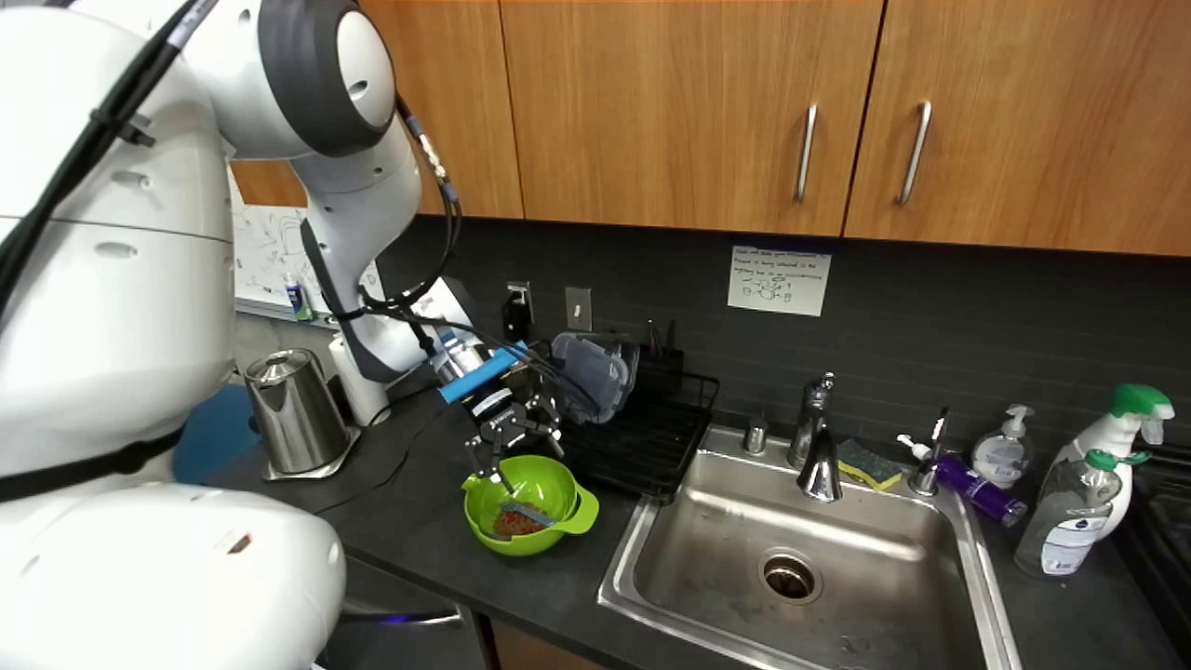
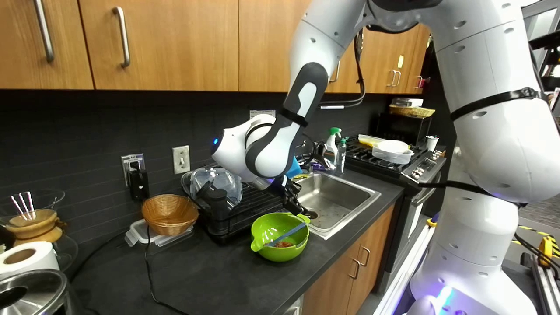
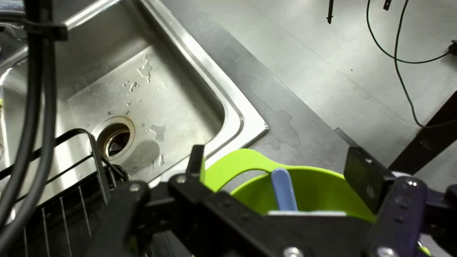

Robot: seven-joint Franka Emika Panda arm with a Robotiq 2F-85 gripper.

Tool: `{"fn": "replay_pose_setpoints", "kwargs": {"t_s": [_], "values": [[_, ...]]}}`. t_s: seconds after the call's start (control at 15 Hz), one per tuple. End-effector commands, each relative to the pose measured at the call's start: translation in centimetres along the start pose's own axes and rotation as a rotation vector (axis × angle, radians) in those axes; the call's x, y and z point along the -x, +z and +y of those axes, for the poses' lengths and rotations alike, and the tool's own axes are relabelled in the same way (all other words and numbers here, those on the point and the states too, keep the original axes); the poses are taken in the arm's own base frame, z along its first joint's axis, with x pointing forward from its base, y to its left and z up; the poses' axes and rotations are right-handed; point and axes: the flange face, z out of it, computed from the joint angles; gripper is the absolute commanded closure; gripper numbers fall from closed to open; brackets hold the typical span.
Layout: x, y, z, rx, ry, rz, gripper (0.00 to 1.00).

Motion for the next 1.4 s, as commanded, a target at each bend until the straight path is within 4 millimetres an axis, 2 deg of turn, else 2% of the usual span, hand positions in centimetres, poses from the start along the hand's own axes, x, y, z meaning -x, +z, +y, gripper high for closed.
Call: {"fn": "replay_pose_setpoints", "kwargs": {"t_s": [0.0, 0.07, 0.6, 0.73, 1.07, 1.33], "values": [[0.5, 0.5, 0.2, 0.007, -0.008, 0.016, 0.0], [-0.1, 0.2, 0.0, -0.004, -0.01, 0.004, 0.0], [0.0, 0.5, 0.1, -0.011, -0.007, 0.004, 0.0], [-0.5, -0.1, -0.3, 0.039, -0.05, 0.036, 0.0], [-2.4, -2.7, -1.4, 0.197, -0.218, 0.234, 0.0], [-2.9, -3.1, -2.2, 0.238, -0.292, 0.414, 0.0]]}}
